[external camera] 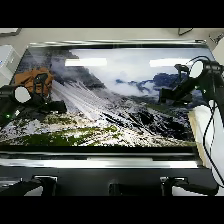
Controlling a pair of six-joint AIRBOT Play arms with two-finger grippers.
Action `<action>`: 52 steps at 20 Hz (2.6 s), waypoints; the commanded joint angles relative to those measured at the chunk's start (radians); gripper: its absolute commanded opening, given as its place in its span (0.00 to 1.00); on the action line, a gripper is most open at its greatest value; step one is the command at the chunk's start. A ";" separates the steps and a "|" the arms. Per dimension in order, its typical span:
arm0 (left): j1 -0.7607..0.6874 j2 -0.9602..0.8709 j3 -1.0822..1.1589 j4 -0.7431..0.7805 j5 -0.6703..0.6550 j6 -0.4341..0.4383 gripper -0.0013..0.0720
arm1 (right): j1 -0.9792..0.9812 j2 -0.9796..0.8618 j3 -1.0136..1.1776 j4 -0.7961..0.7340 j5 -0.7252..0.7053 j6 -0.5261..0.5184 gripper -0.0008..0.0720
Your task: Fold the clothes and pants, and hang the long-sleeved shirts on hangers.
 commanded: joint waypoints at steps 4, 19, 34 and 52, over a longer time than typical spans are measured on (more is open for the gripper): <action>0.000 -0.003 -0.001 0.000 0.029 0.000 0.99 | 0.001 -0.003 0.001 0.001 -0.239 0.001 0.95; 0.522 -0.206 0.242 -0.192 0.154 -0.247 1.00 | -0.001 -0.004 0.000 0.001 -0.253 -0.094 0.97; 0.790 -0.455 0.061 -0.672 0.358 0.163 1.00 | -0.001 -0.004 0.000 0.109 -0.133 -0.075 0.95; 0.234 0.431 -0.059 -0.768 0.391 0.377 0.05 | -0.001 0.005 0.000 0.198 0.062 -0.024 0.92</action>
